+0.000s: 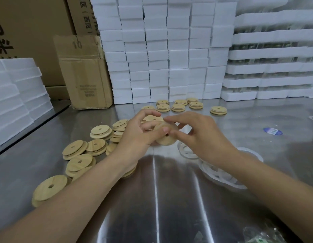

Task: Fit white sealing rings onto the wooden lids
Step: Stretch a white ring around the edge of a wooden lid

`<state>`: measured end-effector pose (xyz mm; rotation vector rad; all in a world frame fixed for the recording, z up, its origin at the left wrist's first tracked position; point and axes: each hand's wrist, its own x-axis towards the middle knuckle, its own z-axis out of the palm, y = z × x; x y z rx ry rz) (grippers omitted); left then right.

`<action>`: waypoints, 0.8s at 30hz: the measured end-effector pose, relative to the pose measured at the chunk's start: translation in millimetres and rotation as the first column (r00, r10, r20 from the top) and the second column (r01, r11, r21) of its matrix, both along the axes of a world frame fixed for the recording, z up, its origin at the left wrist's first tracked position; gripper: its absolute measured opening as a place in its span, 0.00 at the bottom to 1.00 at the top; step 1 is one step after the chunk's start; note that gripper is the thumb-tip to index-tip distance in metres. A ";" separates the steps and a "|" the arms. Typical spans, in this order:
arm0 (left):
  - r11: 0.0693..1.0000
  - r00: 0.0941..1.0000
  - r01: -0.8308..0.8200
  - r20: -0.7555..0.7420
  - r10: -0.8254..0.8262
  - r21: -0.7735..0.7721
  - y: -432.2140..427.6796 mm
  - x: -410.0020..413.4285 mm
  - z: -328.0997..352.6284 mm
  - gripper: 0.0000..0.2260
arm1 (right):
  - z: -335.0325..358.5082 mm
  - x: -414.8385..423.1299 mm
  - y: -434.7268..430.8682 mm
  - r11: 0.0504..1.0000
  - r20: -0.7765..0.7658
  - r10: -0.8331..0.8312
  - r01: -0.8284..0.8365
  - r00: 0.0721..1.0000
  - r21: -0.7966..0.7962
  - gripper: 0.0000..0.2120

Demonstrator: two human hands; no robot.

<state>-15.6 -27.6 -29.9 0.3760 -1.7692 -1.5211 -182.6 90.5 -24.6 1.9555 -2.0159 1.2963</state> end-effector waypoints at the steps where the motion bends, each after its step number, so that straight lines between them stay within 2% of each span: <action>1: 1.000 1.000 -0.001 -0.007 0.001 0.010 0.0 -0.8 0.4 0.18 | -0.4 -1.3 -0.8 1.000 -0.016 -0.019 0.019 1.000 -0.019 0.16; 8: 0.999 1.000 -0.003 -0.006 0.003 -0.041 -2.7 -3.7 -4.2 0.22 | -1.4 0.6 -1.5 0.995 -0.157 -0.026 0.012 0.987 -0.095 0.16; 13: 0.996 1.000 -0.007 0.026 0.009 -0.087 -3.9 -6.0 -6.8 0.23 | 2.9 -0.3 -0.1 0.998 -0.215 -0.061 0.054 0.975 -0.040 0.07; 21: 0.998 0.999 -0.036 0.012 0.037 -0.044 -3.1 -4.4 -3.3 0.17 | 1.6 -7.8 2.5 0.985 -0.033 -0.139 0.141 0.990 0.094 0.18; 24: 0.999 0.999 -0.046 -0.014 0.046 0.020 -2.4 -2.3 -0.7 0.15 | -2.7 -1.8 0.7 0.990 0.097 -0.063 0.050 0.993 0.135 0.23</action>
